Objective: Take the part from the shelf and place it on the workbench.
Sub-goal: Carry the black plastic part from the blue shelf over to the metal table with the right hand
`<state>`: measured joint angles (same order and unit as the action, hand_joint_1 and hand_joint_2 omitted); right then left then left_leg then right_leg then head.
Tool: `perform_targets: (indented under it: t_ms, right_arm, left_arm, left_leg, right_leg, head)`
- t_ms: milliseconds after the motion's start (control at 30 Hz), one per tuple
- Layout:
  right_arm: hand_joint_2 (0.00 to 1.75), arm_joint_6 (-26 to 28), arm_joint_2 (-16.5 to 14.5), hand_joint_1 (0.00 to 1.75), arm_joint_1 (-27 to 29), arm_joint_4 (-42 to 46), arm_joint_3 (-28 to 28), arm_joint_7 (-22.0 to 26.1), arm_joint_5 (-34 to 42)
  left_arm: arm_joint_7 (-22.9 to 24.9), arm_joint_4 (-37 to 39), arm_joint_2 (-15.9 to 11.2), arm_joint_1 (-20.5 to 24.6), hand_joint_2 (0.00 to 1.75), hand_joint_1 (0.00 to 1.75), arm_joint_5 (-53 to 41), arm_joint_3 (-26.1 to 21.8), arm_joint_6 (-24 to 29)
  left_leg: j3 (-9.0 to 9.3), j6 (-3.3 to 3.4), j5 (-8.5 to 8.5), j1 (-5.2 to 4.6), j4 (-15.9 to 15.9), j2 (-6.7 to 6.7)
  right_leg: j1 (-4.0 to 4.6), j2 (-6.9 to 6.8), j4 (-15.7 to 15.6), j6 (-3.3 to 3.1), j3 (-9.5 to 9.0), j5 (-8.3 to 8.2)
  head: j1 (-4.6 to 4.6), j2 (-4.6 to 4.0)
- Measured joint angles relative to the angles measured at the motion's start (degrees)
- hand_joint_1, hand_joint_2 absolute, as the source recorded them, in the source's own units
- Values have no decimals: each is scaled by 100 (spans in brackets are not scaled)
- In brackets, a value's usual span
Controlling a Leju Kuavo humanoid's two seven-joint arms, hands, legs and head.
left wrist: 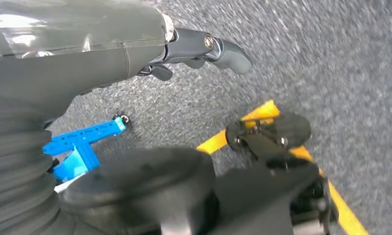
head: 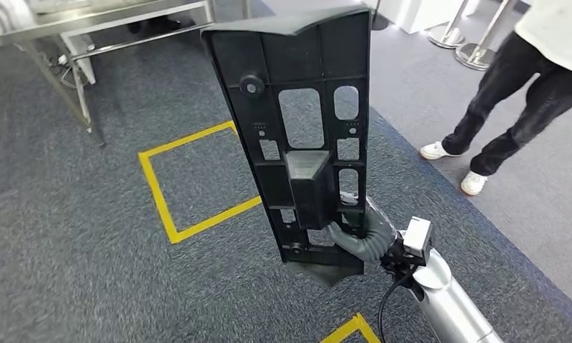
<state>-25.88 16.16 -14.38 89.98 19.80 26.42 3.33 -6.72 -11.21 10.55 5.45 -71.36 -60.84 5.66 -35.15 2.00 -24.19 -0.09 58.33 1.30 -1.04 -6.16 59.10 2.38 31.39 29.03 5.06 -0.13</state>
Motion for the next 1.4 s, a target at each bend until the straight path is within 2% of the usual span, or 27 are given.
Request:
perform_targets:
  t_ms: [67, 100, 133, 167, 200, 233, 300, 367, 433, 467, 533, 600, 667, 700, 767, 833, 867, 967, 1033, 1100, 1133, 1167, 1200, 1233, 1300, 1333, 1400]
  right_arm:
    - [175, 4, -17, 169, -9, -7, -16, 10, 7]
    - [175, 6, -21, 169, -4, -15, -24, 15, 10]
    - [175, 7, -22, 169, 6, -27, -30, 16, 12]
    - [175, 7, -23, 169, 17, -40, -32, 15, 12]
    - [175, 7, -23, 169, 26, -49, -34, 15, 12]
    - [175, 7, -23, 169, 30, -53, -38, 15, 12]
    - [175, 11, -25, 169, 33, -50, -49, 16, 12]
    - [175, 27, -30, 169, 43, -44, -62, 19, 11]
    - [175, 51, -32, 169, 56, -34, -71, 23, 5]
    - [175, 63, -32, 169, 59, -22, -71, 24, 1]
    - [175, 78, -31, 169, 62, 3, -72, 30, -7]
    - [175, 81, -19, 169, 73, 15, -79, 32, -16]
    - [175, 96, -8, 169, 95, 18, -83, 25, -30]
    - [175, 104, -8, 169, 110, 27, -83, 18, -38]
    - [175, 119, -8, 169, 132, 59, -83, 2, -52]
    - [175, 143, -8, 169, 143, 104, -93, -16, -60]
    - [175, 166, -8, 169, 145, 124, -106, -28, -64]
    - [175, 230, -40, 169, 148, 163, -151, -86, -60]
    - [175, 241, -59, 169, 158, 183, -187, -115, -51]
    - [175, 242, -62, 169, 186, 192, -228, -125, -46]
    - [175, 242, -63, 169, 210, 191, -244, -127, -45]
    - [175, 241, -63, 169, 238, 191, -255, -129, -45]
    - [175, 240, -63, 169, 261, 190, -261, -131, -45]
    - [175, 239, -64, 169, 275, 190, -268, -132, -45]
    - [175, 236, -65, 169, 277, 190, -281, -133, -45]
    - [175, 233, -66, 169, 270, 192, -286, -133, -45]
    - [175, 229, -69, 169, 259, 198, -288, -133, -44]
  left_arm:
    - [2, 0, -1, 25, 175, 0, -11, -2, 0]
    - [4, 0, -1, 39, 175, 0, -19, -3, -1]
    - [7, 0, -1, 47, 175, 0, -31, -3, -3]
    - [10, 0, -1, 50, 175, 0, -40, -3, -5]
    - [14, 0, -1, 49, 175, 0, -49, -3, -8]
    - [16, 0, -1, 50, 175, 0, -55, -3, -10]
    - [19, 0, 2, 61, 175, 0, -57, -2, -14]
    - [19, 0, 7, 75, 175, 0, -56, -2, -16]
    - [18, 0, 9, 70, 175, 0, -56, -3, -17]
    - [18, 0, 9, 64, 175, 0, -56, -3, -18]
    - [18, 0, 8, 70, 175, 0, -57, -2, -20]
    - [19, 0, 8, 93, 175, 0, -61, -1, -23]
    - [35, 0, 8, 109, 175, 0, -67, -1, -31]
    - [49, 0, 8, 111, 175, 0, -71, 0, -34]
    - [74, 0, 4, 110, 175, 0, -79, 1, -36]
    - [84, 0, -2, 116, 175, 0, -81, 3, -27]
    - [85, 0, -4, 116, 175, 0, -81, 4, -22]
    - [84, 0, -4, 82, 175, 0, -81, 4, -10]
    - [81, 0, -3, 86, 175, 0, -82, 5, -7]
    - [78, 0, -2, 114, 175, 0, -88, 7, -7]
    - [80, 0, -2, 124, 175, 0, -97, 9, -7]
    - [83, 0, -3, 126, 175, 0, -108, 11, -7]
    - [86, 0, -3, 124, 175, 0, -121, 14, -7]
    - [91, 0, -3, 120, 175, 0, -131, 16, -7]
    - [98, 0, -3, 118, 175, 0, -142, 23, -6]
    - [101, 0, -3, 121, 175, 0, -143, 26, -4]
    - [101, 0, -3, 122, 175, 0, -140, 28, 3]
  left_leg:
    - [15, 44, 20, 12, -26, -136]
    - [15, 57, 24, 7, -24, -204]
    - [16, 65, 25, -2, -23, -285]
    - [20, 68, 25, -11, -20, -369]
    - [27, 69, 25, -18, -15, -454]
    - [37, 67, 24, -23, -10, -541]
    - [42, 53, 18, -32, 5, -682]
    - [9, 5, 18, -23, 15, -805]
    - [-25, -73, 30, 2, 0, -913]
    - [-38, -105, 15, 6, 21, -864]
    - [-168, -160, -166, 1, 308, -567]
    - [-502, -215, -523, 25, 1006, -277]
    - [-781, -267, -706, 57, 1563, -218]
    - [-773, -282, -646, 68, 1556, -201]
    - [-410, -274, -299, 71, 901, -74]
    - [-21, -208, -72, 32, 198, 112]
    - [60, -168, -47, 11, 37, 158]
    - [69, -54, -37, -15, -42, 77]
    - [94, 17, -3, 6, -103, 24]
    - [101, 64, -8, 10, -123, -33]
    - [103, 80, -25, 3, -123, -66]
    - [111, 94, -52, -5, -123, -103]
    - [128, 101, -80, -11, -121, -139]
    - [160, 93, -100, -13, -117, -167]
    - [234, 59, -154, -20, -105, -211]
    - [260, 32, -187, -31, -92, -226]
    - [276, -29, -242, -45, -81, -240]
  right_leg:
    - [-24, 378, 616, 11, 285, 325]
    - [-24, 494, 1027, 7, 501, 492]
    - [-22, 553, 1380, 2, 705, 585]
    - [-21, 575, 1550, -8, 832, 564]
    - [-20, 588, 1493, -25, 854, 429]
    - [-20, 619, 1218, -50, 771, 200]
    - [-23, 821, 412, -113, 455, -226]
    - [-13, 983, -34, -144, 278, -350]
    - [-1, 926, -106, -170, 248, -331]
    - [-3, 867, -144, -197, 222, -343]
    - [-19, 728, -217, -257, 156, -362]
    - [-6, 570, -233, -293, 119, -346]
    - [2, 410, -224, -297, 110, -326]
    - [2, 335, -218, -289, 103, -314]
    - [4, 197, -204, -258, 73, -278]
    - [25, 98, -187, -206, 48, -236]
    - [36, 61, -181, -176, 40, -225]
    - [30, 9, -185, -89, 18, -211]
    - [5, 201, 39, -43, 108, -39]
    - [-13, 468, 734, -24, 442, 314]
    - [-17, 534, 1139, -18, 654, 452]
    - [-22, 560, 1421, -13, 818, 495]
    - [-25, 566, 1502, -12, 890, 427]
    - [-29, 566, 1326, -16, 835, 249]
    - [-27, 565, 559, -40, 496, -178]
    - [-17, 565, 191, -62, 326, -290]
    - [13, 564, -125, -116, 176, -275]
  head:
    - [-1, 0]
    - [-1, 0]
    - [-1, 0]
    - [-1, 0]
    - [-1, 0]
    - [-1, 0]
    - [-1, 0]
    - [-1, 0]
    - [0, 0]
    - [0, 0]
    - [2, 0]
    - [3, 0]
    - [2, 0]
    - [2, 0]
    - [2, 0]
    - [2, 0]
    - [0, 0]
    - [0, 0]
    - [-1, 0]
    - [-2, 0]
    - [-2, 0]
    - [-2, 0]
    - [-1, 0]
    - [-1, -1]
    - [-2, -1]
    - [-2, -1]
    - [-1, 0]
